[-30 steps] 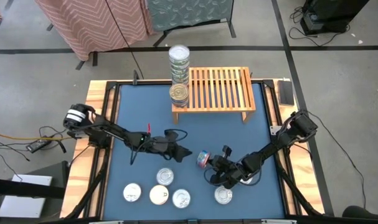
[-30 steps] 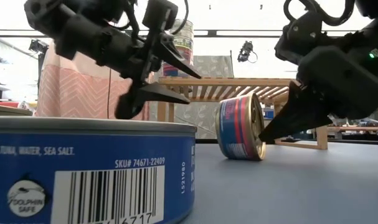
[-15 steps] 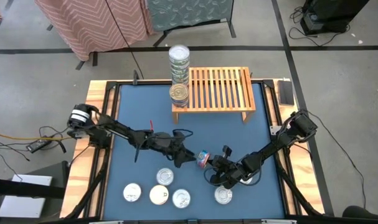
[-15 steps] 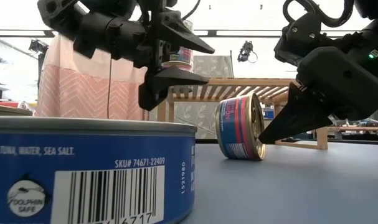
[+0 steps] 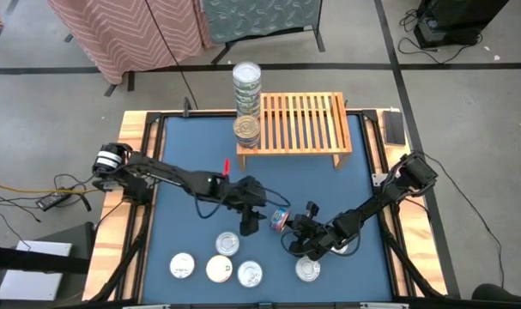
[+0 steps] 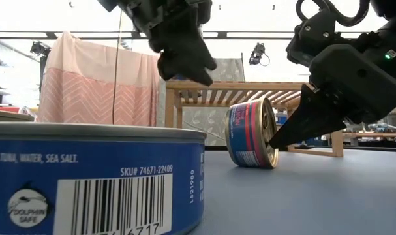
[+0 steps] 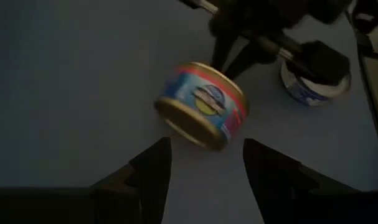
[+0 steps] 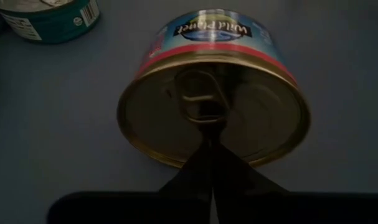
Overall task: Stack canned seafood by type on shelf
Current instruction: Stack the blue tuna can on top of the other blue tuna cans on the shelf
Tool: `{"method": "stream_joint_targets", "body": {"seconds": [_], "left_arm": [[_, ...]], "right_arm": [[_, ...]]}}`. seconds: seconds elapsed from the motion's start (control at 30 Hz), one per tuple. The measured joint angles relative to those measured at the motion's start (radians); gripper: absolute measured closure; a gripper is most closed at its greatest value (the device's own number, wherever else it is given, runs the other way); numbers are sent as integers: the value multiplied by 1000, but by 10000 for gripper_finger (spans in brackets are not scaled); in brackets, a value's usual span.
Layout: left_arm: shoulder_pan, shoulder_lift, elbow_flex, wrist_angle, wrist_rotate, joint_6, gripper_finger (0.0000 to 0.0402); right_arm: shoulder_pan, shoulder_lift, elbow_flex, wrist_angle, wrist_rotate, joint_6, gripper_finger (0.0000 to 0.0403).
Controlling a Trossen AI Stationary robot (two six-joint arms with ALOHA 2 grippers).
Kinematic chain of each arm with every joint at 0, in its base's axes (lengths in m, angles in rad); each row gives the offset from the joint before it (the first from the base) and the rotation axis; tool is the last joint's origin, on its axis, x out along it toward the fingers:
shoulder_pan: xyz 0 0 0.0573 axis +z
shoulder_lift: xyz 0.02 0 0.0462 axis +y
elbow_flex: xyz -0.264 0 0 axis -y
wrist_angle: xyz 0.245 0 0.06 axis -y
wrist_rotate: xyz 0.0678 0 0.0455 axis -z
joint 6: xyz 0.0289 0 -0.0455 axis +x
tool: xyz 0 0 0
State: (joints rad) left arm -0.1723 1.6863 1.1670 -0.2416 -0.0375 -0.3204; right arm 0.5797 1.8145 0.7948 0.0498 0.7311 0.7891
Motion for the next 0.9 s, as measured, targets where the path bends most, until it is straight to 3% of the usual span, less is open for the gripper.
{"method": "stream_joint_targets", "body": {"seconds": [0.17, 0.3, 0.43, 0.5, 0.7, 0.9], "left_arm": [[10, 0, 14, 16, -48, -134, 199], [13, 13, 15, 25, -29, -207, 199], [41, 54, 13, 34, 136, -360, 183], [44, 70, 13, 52, 166, -406, 170], [59, 99, 14, 100, 195, -414, 144], [67, 105, 13, 267, 322, -403, 132]], "right_arm": [[1, 0, 0, 2, 0, 5, 396], [1, 0, 0, 5, 0, 4, 391], [1, 0, 0, 5, 0, 5, 387], [1, 0, 0, 7, 0, 5, 388], [-3, 0, 0, 2, 0, 5, 393], [-3, 0, 0, 1, 0, 5, 389]]}}
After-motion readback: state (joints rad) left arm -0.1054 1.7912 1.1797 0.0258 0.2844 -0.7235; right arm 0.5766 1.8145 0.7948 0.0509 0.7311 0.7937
